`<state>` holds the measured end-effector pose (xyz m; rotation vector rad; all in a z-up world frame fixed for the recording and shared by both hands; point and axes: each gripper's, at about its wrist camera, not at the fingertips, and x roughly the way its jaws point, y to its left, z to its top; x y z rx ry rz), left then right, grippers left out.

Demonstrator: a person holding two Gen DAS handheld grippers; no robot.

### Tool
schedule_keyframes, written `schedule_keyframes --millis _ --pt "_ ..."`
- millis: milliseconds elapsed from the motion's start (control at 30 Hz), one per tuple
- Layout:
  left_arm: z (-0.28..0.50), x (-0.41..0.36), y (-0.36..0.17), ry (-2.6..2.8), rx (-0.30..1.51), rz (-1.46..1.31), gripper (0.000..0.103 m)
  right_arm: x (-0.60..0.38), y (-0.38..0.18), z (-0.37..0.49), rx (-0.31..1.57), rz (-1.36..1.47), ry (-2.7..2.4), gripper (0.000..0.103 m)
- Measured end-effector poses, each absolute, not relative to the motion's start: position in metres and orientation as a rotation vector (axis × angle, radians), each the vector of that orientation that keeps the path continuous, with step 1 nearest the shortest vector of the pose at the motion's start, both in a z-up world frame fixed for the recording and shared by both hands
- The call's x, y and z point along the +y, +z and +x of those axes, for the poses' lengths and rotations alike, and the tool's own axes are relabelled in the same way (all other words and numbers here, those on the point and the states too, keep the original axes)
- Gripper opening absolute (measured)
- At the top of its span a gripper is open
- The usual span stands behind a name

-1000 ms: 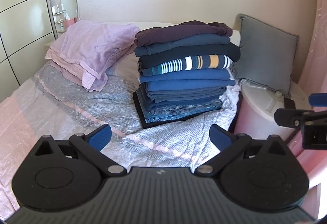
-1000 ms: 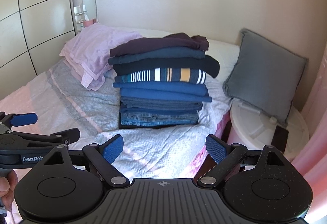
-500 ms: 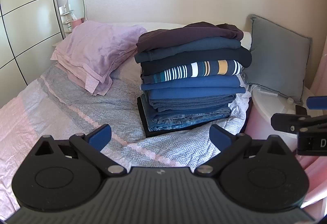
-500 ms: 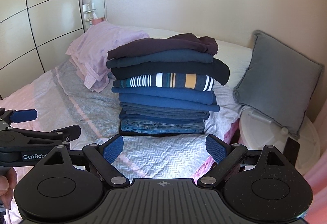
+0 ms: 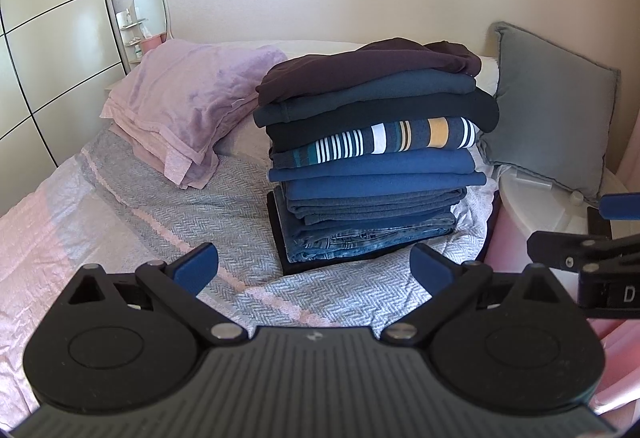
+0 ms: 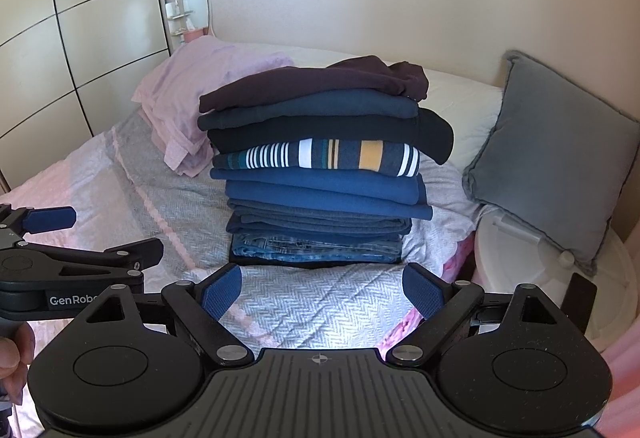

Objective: Fold clothes

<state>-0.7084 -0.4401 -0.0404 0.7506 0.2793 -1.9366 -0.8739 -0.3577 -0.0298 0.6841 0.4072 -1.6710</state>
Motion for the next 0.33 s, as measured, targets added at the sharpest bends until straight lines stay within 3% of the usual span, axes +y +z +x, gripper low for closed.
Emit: schedule_keyframes --millis 333 --pt "-0.712 -0.4404 -0.0436 -1.934 0.288 0.735 0.101 -0.3607 -0.0333 -0.8803 0.415 0.696 -1.659 0.09"
